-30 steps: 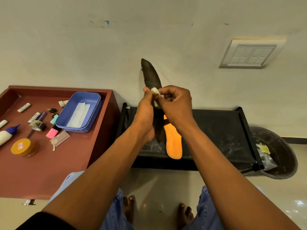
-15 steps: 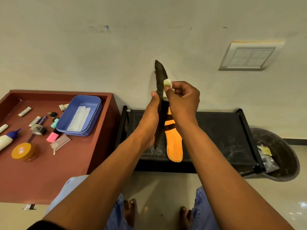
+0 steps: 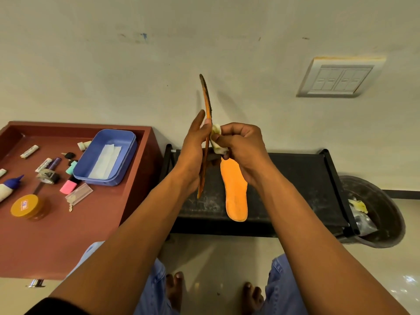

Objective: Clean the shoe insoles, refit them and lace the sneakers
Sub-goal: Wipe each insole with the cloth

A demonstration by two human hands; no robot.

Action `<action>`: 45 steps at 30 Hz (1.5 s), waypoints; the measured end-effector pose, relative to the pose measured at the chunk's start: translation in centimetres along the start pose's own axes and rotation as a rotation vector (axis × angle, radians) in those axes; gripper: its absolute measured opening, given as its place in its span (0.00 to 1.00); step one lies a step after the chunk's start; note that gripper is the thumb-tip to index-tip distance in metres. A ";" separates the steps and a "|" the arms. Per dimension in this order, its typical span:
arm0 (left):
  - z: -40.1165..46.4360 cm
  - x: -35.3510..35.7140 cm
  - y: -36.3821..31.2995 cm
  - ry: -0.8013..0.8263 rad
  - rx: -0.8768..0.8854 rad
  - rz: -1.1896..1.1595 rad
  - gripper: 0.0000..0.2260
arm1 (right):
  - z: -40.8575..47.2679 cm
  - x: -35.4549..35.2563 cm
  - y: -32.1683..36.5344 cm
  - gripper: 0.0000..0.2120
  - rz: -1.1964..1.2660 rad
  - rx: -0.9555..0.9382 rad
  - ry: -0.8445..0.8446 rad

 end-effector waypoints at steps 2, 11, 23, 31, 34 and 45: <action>0.0 -0.7 0.0 -0.064 -0.069 -0.040 0.23 | 0.2 -0.5 -0.1 0.03 0.014 0.010 -0.058; 0.3 -3.3 -0.3 -0.224 -0.172 0.017 0.05 | 1.2 -3.1 -1.8 0.05 0.014 0.040 -0.394; 3.3 -7.8 2.8 -0.170 -0.298 0.771 0.06 | 1.6 -3.6 -2.2 0.05 -0.158 0.077 -0.344; 5.4 -8.6 5.6 -0.235 -0.347 1.046 0.09 | 1.7 -3.6 -3.0 0.07 -0.185 0.094 -0.322; 5.2 -8.5 6.3 -0.247 -0.347 1.124 0.06 | 1.7 -3.6 -3.3 0.10 -0.187 0.104 -0.311; 5.7 -3.4 10.2 -0.001 -0.308 1.324 0.25 | 2.3 -4.2 -3.9 0.11 -0.184 0.103 -0.365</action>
Point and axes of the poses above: each hand's wrist, its own z-axis towards the middle knuckle, its own x-axis out of the palm, y = z × x, the point moved 4 cm from there along z, towards the middle knuckle, and after that the axes turned 5 degrees about y, right-handed, at the moved point
